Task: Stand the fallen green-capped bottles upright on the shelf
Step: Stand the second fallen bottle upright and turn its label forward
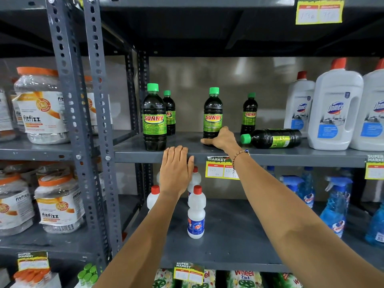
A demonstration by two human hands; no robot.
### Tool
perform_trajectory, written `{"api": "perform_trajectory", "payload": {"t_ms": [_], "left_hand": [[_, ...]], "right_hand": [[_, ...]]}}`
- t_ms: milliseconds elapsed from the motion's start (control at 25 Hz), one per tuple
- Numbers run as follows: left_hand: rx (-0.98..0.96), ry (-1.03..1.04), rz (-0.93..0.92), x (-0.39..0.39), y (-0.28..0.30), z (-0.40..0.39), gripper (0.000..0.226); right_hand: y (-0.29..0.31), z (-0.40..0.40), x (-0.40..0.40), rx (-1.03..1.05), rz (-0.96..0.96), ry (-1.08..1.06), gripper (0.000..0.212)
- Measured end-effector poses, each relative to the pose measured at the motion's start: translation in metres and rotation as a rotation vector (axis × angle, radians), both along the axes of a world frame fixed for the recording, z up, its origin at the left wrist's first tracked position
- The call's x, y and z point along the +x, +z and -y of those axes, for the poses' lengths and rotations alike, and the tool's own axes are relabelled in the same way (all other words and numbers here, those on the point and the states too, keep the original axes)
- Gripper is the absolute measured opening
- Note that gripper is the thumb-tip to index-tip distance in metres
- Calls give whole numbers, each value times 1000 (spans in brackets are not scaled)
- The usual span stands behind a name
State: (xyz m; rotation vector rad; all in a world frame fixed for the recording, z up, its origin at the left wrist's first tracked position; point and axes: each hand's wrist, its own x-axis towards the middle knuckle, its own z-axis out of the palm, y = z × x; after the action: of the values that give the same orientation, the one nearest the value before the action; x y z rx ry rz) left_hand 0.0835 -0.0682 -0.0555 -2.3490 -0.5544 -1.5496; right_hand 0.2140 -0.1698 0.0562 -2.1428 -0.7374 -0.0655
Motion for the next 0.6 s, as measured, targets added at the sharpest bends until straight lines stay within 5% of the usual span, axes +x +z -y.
{"api": "perform_trajectory", "payload": {"t_ms": [240, 440, 600], "left_hand": [[-77, -145, 56, 9, 52, 16, 39], [-659, -371, -305, 54, 111, 13, 71], [-753, -342, -475, 75, 116, 10, 45]], "right_hand": [[3, 22, 16, 7, -108, 106, 81], [4, 21, 24, 110, -34, 132, 58], [0, 13, 27, 114, -3, 154, 36]]}}
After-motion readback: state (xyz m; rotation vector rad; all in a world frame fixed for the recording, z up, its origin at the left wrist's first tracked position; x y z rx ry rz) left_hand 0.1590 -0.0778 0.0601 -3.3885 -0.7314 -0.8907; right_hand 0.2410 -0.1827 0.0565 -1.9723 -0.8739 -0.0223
